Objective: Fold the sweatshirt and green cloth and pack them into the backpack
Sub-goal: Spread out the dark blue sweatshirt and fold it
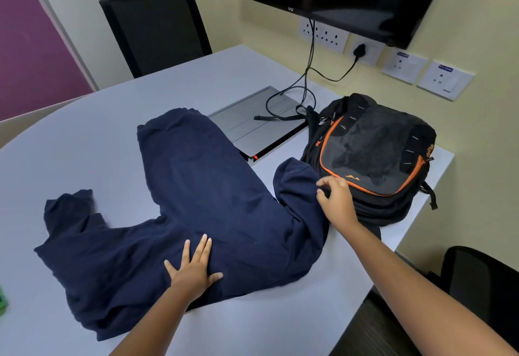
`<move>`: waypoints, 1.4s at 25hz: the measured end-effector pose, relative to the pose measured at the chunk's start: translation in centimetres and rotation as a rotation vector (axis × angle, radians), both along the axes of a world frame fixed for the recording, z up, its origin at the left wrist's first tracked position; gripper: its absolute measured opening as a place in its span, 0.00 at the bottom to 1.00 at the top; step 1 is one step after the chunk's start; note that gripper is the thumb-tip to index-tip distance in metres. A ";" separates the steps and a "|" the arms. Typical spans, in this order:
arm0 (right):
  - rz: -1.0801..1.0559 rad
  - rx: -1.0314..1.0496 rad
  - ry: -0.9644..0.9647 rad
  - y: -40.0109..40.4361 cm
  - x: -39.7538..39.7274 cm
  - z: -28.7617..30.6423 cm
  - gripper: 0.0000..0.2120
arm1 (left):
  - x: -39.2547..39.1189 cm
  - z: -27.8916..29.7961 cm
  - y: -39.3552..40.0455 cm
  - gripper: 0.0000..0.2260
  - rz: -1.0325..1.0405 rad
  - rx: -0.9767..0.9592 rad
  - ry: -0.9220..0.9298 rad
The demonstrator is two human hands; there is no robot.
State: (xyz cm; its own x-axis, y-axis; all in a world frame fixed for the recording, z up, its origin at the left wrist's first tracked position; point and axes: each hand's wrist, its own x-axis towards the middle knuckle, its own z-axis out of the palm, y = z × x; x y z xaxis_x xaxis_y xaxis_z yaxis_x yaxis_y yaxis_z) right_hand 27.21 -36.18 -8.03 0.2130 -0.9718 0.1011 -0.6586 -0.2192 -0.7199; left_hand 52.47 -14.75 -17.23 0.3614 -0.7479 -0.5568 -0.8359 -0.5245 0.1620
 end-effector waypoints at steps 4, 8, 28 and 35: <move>-0.036 0.229 0.019 -2.6 3.8 -0.3 0.29 | -0.1 -0.1 -0.2 0.37 -0.028 0.052 -0.021; -0.062 0.167 0.286 -1.8 4.9 -4.3 0.23 | 0.1 0.1 -0.2 0.38 -0.056 0.075 -0.031; -0.451 -0.662 -0.685 5.5 2.1 12.7 0.06 | -1.5 -0.8 1.6 0.42 -0.236 -0.214 -0.171; 0.591 -0.074 -0.283 7.8 17.6 14.0 0.11 | -2.5 -2.6 4.2 0.45 -0.307 -0.348 -0.120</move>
